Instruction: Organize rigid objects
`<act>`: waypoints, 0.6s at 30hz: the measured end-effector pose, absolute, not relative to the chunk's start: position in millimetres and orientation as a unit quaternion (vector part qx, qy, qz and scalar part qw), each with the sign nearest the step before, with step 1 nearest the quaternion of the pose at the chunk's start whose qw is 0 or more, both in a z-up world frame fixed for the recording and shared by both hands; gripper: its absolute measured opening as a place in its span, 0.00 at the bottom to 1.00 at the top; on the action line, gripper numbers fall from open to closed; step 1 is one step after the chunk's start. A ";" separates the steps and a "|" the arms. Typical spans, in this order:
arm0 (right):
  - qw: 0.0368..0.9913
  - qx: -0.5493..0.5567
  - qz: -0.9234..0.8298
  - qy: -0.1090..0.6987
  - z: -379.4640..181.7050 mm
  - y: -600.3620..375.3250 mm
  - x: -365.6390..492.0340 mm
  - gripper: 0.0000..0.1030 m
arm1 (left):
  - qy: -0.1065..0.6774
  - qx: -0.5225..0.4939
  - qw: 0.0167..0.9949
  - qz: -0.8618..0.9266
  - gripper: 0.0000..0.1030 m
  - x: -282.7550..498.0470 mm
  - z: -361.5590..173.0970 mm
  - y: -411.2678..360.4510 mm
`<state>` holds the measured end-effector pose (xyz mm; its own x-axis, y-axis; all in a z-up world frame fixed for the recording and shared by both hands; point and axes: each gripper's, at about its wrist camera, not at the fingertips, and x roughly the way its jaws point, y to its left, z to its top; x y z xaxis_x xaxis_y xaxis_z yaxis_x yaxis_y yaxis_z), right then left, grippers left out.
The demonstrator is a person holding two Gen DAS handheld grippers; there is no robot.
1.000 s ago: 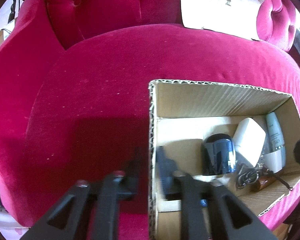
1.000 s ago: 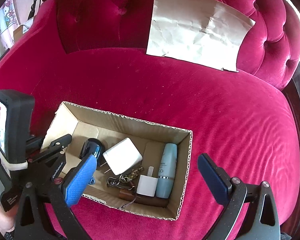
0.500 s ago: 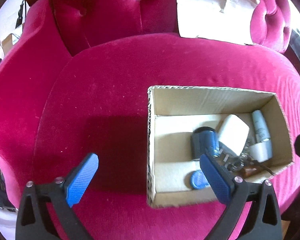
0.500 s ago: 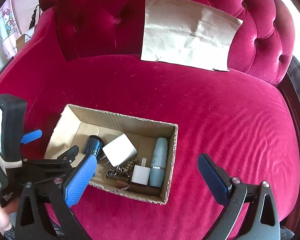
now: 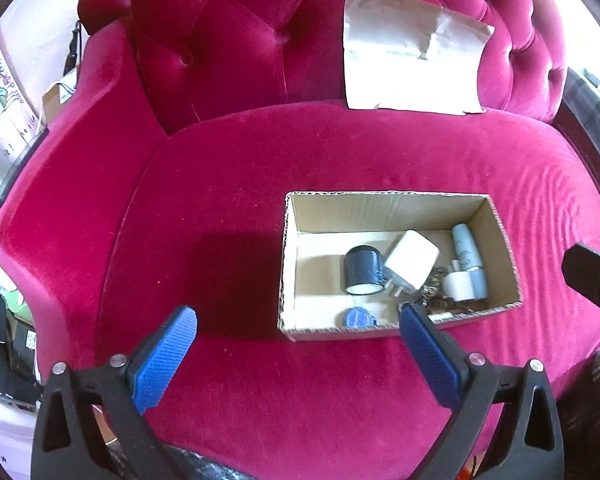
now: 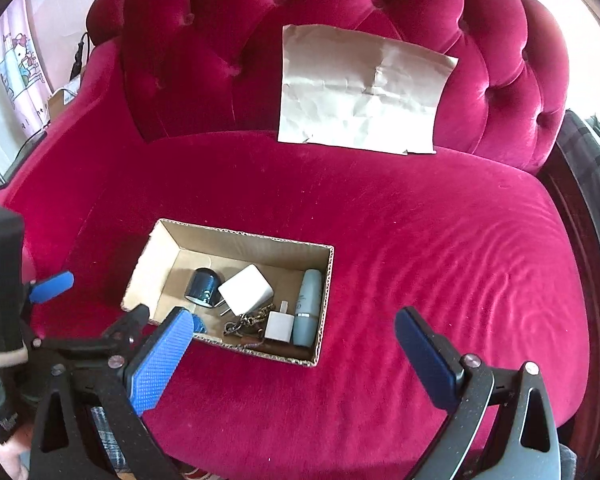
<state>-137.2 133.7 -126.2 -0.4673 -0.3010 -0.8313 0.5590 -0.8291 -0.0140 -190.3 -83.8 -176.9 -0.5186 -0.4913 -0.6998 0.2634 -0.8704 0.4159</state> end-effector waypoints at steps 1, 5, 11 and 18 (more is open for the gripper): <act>0.257 0.447 -0.845 0.142 -121.7 135.8 -134.1 1.00 | -0.130 0.438 0.219 -0.862 1.00 -182.9 -171.7 -84.2; 0.255 0.451 -0.843 0.143 -112.0 141.0 -125.6 1.00 | -0.127 0.436 0.220 -0.863 1.00 -179.9 -168.0 -71.0; 0.256 0.455 -0.841 0.139 -100.2 150.0 -115.0 1.00 | -0.130 0.427 0.216 -0.869 1.00 -166.6 -158.9 -49.0; 0.253 0.456 -0.841 0.143 -90.4 160.6 -103.3 1.00 | -0.127 0.431 0.212 -0.868 1.00 -152.4 -151.5 -27.4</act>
<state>-103.3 160.6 -90.4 -0.4560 -0.2951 -0.8396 0.5568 -0.8306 -0.0105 -152.4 -27.4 -151.5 -0.5392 -0.4771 -0.6940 0.2580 -0.8780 0.4032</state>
